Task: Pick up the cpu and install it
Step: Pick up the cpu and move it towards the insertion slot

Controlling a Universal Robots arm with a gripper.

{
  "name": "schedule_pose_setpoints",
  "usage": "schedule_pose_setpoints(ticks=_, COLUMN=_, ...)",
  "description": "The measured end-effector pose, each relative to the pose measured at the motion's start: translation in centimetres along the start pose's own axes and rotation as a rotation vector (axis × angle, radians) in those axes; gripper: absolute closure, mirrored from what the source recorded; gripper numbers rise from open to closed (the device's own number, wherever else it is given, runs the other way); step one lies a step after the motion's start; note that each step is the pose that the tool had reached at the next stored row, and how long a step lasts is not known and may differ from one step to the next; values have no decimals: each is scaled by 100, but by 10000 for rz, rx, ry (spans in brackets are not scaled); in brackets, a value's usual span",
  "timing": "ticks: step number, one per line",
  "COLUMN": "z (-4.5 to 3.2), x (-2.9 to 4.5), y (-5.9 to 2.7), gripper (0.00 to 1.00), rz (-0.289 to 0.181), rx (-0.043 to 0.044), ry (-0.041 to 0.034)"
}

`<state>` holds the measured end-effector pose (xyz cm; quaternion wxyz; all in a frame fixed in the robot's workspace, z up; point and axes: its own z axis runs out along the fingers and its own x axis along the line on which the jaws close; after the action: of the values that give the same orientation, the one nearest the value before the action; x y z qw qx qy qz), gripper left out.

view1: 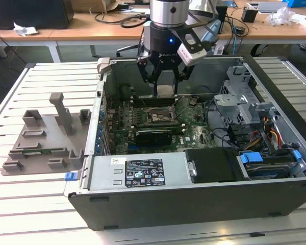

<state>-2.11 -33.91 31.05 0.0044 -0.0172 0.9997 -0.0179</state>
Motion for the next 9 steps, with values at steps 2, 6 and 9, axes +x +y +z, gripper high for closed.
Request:
schedule_pose_setpoints(ticks=2, z=3, x=-19, y=1, gripper=45, rz=0, rx=1, ry=1)
schedule_pose_setpoints(ticks=6, z=26, x=-54, y=3, gripper=45, rz=-1, rx=2, ry=1)
schedule_pose_setpoints(ticks=9, z=39, x=-68, y=3, gripper=45, rz=0, rx=2, ry=1)
